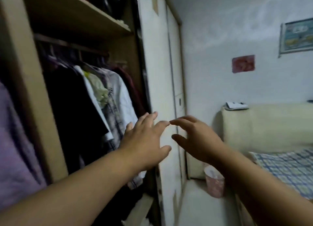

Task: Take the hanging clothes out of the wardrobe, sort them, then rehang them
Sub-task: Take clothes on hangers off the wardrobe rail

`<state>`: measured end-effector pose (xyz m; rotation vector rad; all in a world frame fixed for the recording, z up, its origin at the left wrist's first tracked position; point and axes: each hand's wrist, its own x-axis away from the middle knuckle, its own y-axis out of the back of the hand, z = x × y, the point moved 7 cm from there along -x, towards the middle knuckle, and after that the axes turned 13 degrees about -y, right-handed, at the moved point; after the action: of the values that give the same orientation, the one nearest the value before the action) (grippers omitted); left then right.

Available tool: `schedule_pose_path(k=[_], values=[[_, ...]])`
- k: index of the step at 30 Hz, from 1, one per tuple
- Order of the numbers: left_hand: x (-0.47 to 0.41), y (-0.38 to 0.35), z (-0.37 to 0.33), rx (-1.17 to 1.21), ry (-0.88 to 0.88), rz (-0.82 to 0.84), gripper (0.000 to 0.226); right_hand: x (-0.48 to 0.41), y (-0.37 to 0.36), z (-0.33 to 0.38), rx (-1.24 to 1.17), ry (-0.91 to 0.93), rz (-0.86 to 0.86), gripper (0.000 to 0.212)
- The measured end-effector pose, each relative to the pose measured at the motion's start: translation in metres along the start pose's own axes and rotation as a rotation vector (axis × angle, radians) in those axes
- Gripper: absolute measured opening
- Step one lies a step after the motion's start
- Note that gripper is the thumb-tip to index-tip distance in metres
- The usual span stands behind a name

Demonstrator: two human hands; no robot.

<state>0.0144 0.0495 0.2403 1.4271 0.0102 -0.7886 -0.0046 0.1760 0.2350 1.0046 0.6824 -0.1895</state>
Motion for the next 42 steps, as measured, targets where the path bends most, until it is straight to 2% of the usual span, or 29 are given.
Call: schedule_pose_path(k=[4, 7, 10, 12, 17, 20, 23, 27, 32, 34, 38, 42], values=[[0.018, 0.056, 0.062, -0.203, 0.158, -0.031, 0.07, -0.055, -0.013, 0.053, -0.161, 0.149, 0.003, 0.043], [0.026, 0.105, 0.103, -0.439, 0.286, -0.07, 0.069, -0.094, -0.025, 0.087, -0.266, 0.277, -0.002, 0.047], [0.025, 0.15, 0.133, -0.7, 0.392, -0.029, 0.073, -0.128, -0.04, 0.115, -0.385, 0.378, 0.046, 0.054], [0.017, 0.177, 0.149, -0.79, 0.457, -0.015, 0.073, -0.149, -0.053, 0.133, -0.446, 0.429, 0.097, 0.057], [-0.002, 0.217, 0.17, -0.977, 0.508, 0.003, 0.066, -0.206, -0.078, 0.19, -0.523, 0.552, 0.223, 0.064], [-0.004, 0.231, 0.176, -1.065, 0.533, -0.088, 0.073, -0.235, -0.086, 0.23, -0.571, 0.597, 0.222, 0.078], [-0.012, 0.239, 0.179, -1.124, 0.563, -0.149, 0.082, -0.259, -0.1, 0.264, -0.559, 0.607, 0.225, 0.081], [-0.017, 0.235, 0.183, -1.199, 0.571, -0.164, 0.079, -0.292, -0.127, 0.301, -0.513, 0.575, 0.226, 0.075], [-0.015, 0.237, 0.184, -1.236, 0.572, -0.198, 0.077, -0.335, -0.141, 0.331, -0.317, 0.437, 0.104, 0.053], [-0.015, 0.237, 0.185, -1.24, 0.583, -0.191, 0.077, -0.344, -0.141, 0.339, -0.265, 0.417, 0.115, 0.042], [-0.014, 0.238, 0.186, -1.275, 0.586, -0.193, 0.073, -0.351, -0.13, 0.344, -0.267, 0.42, 0.122, 0.027], [-0.015, 0.238, 0.187, -1.268, 0.575, -0.218, 0.067, -0.354, -0.12, 0.336, -0.298, 0.432, 0.098, 0.023]])
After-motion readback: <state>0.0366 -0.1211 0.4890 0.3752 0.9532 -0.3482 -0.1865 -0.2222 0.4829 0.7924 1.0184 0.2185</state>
